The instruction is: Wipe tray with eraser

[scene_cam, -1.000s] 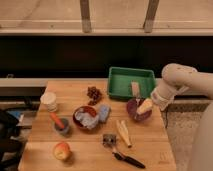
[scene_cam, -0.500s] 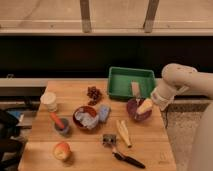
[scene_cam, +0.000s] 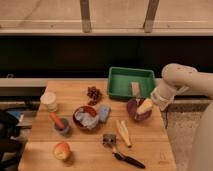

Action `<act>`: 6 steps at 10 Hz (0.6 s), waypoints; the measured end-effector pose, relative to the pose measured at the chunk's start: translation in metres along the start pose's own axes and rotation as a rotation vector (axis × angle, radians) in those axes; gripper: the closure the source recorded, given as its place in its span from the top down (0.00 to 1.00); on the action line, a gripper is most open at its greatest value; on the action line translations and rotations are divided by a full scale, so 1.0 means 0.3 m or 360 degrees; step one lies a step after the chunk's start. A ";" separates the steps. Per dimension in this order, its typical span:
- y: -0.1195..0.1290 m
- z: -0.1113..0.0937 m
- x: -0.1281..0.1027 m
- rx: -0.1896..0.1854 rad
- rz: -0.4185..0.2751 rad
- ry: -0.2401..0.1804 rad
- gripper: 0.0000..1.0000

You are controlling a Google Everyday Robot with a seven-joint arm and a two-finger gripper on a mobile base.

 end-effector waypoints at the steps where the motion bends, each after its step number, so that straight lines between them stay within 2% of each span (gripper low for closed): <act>1: 0.000 0.000 0.000 0.0000 0.0000 0.0000 0.80; 6: 0.000 0.000 0.000 0.0000 0.0000 0.0000 0.80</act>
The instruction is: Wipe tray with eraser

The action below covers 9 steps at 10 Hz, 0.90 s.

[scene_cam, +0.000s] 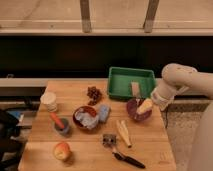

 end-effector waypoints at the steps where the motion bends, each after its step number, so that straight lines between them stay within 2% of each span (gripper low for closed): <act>1: 0.000 0.000 0.000 0.0000 0.0000 0.0000 0.80; 3: 0.002 -0.001 0.002 0.0004 -0.0006 -0.0005 0.80; 5: 0.015 -0.014 -0.018 0.0062 -0.0065 -0.0033 0.80; 7: 0.073 -0.016 -0.106 0.0103 -0.0143 -0.0068 0.80; 9: 0.182 -0.007 -0.258 0.0150 -0.0264 -0.0135 0.80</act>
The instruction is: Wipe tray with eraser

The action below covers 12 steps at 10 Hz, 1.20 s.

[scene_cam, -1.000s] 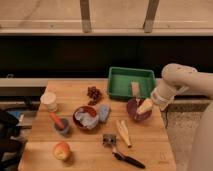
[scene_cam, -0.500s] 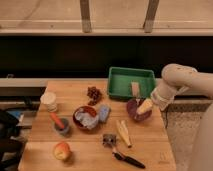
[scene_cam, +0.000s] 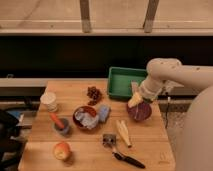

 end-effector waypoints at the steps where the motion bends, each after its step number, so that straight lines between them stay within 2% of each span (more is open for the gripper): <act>1: 0.036 0.006 -0.066 0.0015 -0.0055 -0.0026 0.80; 3: 0.087 0.015 -0.215 0.0049 -0.0159 -0.0089 0.80; 4: 0.109 0.021 -0.330 0.0059 -0.0216 -0.0141 0.80; 6: 0.115 0.024 -0.463 0.0057 -0.0212 -0.0200 0.80; 7: 0.117 0.027 -0.490 0.0056 -0.0210 -0.0211 0.80; 10: 0.114 0.028 -0.490 0.0056 -0.0205 -0.0213 0.80; 12: 0.066 0.059 -0.479 0.0013 -0.0097 -0.0243 0.80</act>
